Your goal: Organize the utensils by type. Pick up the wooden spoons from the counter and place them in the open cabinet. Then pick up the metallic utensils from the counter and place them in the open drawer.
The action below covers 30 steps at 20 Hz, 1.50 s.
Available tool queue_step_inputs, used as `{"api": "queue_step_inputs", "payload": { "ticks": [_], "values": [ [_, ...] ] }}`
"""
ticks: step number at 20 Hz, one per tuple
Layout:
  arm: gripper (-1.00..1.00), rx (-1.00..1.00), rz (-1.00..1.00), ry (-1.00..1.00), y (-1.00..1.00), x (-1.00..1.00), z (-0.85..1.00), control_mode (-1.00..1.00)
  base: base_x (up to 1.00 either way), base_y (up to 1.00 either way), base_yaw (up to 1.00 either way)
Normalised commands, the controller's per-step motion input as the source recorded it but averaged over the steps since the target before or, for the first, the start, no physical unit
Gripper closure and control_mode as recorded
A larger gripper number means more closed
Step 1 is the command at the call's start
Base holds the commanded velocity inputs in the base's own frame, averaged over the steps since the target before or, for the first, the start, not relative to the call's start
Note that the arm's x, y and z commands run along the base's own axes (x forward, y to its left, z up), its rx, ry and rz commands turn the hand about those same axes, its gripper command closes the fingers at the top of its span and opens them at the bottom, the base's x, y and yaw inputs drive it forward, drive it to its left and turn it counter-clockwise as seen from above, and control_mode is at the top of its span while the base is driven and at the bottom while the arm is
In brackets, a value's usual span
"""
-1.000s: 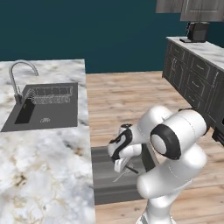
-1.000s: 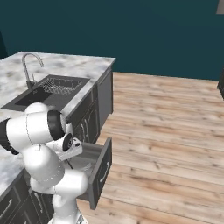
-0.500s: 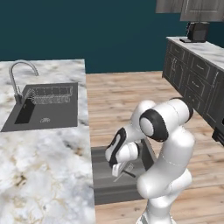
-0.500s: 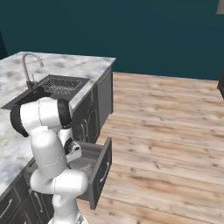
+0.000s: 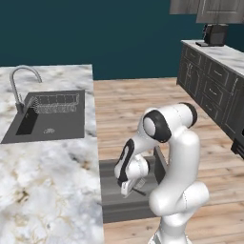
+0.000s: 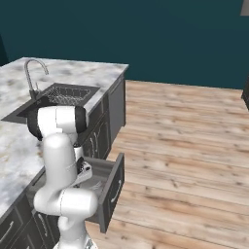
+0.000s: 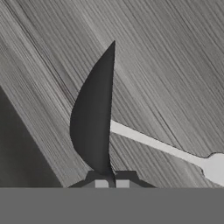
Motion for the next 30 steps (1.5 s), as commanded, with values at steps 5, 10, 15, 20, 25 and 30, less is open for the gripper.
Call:
{"api": "queue_step_inputs", "payload": {
  "ticks": [5, 10, 15, 20, 25, 30],
  "values": [
    [1.00, 0.00, 0.01, 0.00, 0.03, 0.10, -0.28, -1.00, 0.00, 0.00, 0.00],
    [1.00, 0.00, 0.00, 0.00, 0.07, 0.10, -0.23, -1.00, 0.00, 0.00, 0.00],
    [-1.00, 0.00, 0.00, 0.00, 0.03, 0.06, -0.08, -1.00, 0.00, 0.00, 0.00],
    [-1.00, 0.00, 0.00, 0.00, 0.00, 0.04, 0.07, -1.00, 0.00, 0.00, 0.00],
    [-1.00, 0.00, 0.00, 0.00, -0.04, 0.02, 0.53, -1.00, 0.00, 0.00, 0.00],
    [-1.00, 0.00, 0.00, 0.00, -0.06, -0.01, 0.76, -1.00, 0.00, 0.00, 0.00]
  ]
}}
